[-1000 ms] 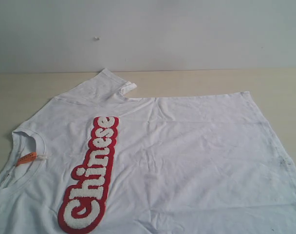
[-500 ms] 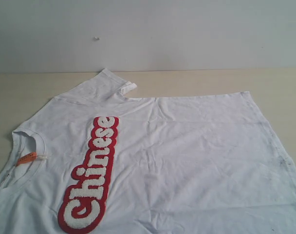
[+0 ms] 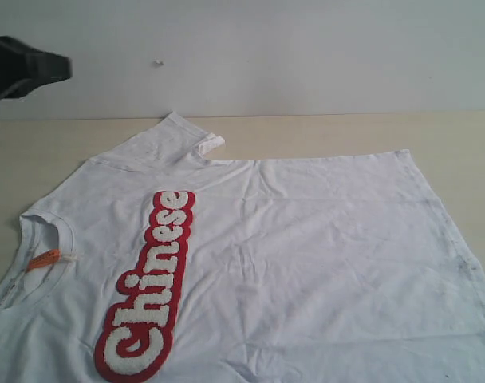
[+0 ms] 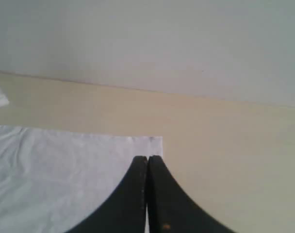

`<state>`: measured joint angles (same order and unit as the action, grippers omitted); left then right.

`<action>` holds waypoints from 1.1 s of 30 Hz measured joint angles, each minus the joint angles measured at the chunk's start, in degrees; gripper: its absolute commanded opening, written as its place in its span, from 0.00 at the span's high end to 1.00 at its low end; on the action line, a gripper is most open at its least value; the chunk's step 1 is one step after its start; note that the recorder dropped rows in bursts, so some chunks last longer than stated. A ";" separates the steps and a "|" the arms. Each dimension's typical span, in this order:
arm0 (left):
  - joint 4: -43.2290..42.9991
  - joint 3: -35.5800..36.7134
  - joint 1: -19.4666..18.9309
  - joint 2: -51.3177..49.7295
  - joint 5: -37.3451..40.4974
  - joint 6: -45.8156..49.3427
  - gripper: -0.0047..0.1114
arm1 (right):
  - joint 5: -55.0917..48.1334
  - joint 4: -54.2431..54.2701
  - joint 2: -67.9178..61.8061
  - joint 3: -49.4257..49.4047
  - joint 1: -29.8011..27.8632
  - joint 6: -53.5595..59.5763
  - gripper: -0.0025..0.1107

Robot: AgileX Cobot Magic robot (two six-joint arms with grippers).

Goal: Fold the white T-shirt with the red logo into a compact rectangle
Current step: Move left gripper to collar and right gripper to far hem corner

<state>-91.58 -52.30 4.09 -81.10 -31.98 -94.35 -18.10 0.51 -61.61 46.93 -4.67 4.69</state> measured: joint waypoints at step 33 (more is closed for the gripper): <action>80.06 -9.97 11.08 -21.77 88.38 155.82 0.49 | -31.86 0.14 -23.21 10.23 -0.09 58.90 0.45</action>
<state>-11.51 -62.27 15.18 -102.87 56.40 61.47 -49.97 0.65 -84.81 57.16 -4.76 63.59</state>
